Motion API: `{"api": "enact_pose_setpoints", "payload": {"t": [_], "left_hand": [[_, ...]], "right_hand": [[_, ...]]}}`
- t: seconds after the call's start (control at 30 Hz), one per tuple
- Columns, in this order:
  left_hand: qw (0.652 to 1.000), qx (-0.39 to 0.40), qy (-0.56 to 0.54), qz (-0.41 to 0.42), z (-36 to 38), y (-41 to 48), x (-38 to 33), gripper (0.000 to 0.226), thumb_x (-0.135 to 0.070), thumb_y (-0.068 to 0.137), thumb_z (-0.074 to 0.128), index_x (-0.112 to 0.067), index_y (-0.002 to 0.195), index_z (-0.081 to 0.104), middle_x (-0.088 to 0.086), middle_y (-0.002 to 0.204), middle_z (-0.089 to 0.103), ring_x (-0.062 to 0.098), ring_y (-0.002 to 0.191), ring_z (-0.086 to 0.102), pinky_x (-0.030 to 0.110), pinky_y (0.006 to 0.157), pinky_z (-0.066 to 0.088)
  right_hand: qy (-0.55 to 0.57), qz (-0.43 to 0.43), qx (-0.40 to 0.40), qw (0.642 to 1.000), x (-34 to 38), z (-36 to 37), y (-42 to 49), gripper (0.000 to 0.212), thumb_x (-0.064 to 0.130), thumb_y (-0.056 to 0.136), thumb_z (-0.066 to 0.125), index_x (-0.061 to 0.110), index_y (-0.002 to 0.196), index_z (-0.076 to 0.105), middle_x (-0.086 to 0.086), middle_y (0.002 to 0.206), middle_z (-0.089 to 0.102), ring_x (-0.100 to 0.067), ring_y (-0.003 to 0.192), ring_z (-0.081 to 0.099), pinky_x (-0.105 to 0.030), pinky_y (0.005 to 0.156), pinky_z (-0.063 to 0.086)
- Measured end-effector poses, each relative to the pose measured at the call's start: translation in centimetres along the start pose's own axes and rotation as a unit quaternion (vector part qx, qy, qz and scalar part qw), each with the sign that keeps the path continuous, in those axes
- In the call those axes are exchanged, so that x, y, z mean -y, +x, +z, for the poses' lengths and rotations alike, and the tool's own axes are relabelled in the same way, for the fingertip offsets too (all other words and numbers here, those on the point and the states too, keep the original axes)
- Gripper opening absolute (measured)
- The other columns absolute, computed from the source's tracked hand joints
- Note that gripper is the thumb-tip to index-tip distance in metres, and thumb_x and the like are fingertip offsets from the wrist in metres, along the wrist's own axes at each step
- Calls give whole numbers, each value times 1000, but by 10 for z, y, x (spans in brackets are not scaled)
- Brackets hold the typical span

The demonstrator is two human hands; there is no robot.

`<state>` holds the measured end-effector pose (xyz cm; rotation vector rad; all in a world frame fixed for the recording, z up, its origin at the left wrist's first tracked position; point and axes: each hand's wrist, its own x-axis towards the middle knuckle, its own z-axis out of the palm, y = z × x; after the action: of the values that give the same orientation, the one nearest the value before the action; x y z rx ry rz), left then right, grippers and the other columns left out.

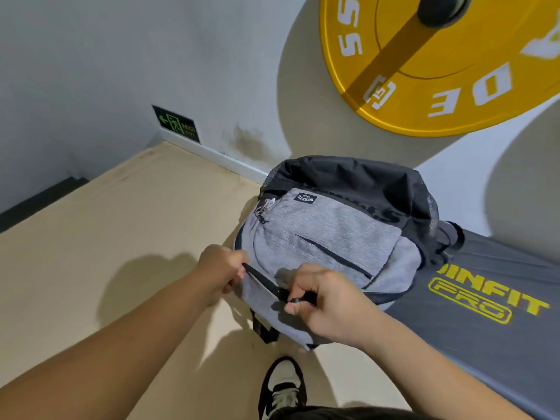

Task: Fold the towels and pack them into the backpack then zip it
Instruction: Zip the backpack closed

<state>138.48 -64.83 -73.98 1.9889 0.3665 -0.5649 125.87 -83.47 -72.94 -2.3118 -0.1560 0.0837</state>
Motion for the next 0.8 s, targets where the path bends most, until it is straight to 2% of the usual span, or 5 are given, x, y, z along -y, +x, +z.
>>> {"api": "enact_pose_setpoints", "payload": {"t": [0.07,0.3,0.4,0.6,0.8], "left_hand": [[1000,-16,15,20,-6,7,3,25,-7,86,63,-2,63,56,15,52,52,17,40,33,20,44,22],[972,-79,159,151,-2,13,10,24,-19,80,64,-6,63,54,12,61,49,26,56,43,29,55,32],[903,-128,211,351,15,-21,11,12,-14,83,70,-15,80,59,0,78,58,24,73,57,30,64,40],[671,73,393,624,90,-77,31,26,-37,84,55,-25,100,71,-8,86,65,14,78,63,24,70,53],[679,43,409,608,97,-70,22,12,-36,83,62,-30,82,72,-14,72,60,7,69,58,19,60,51]], "right_hand": [[43,45,9,998,-8,-15,-17,15,20,80,76,18,69,66,17,79,62,5,78,60,-20,69,44],[136,176,-69,972,-45,-68,-80,13,13,82,82,12,71,73,-5,74,75,-11,64,62,-35,64,54],[156,166,-87,970,-44,-56,-87,14,14,86,79,8,75,73,4,60,65,-4,55,51,-23,56,42],[144,165,-94,971,-53,-47,-86,22,38,81,72,17,79,65,-9,71,68,-10,61,53,-31,61,46],[130,182,-107,969,-67,-62,-93,22,20,89,72,13,73,59,4,59,56,-6,54,46,-25,57,41]]}}
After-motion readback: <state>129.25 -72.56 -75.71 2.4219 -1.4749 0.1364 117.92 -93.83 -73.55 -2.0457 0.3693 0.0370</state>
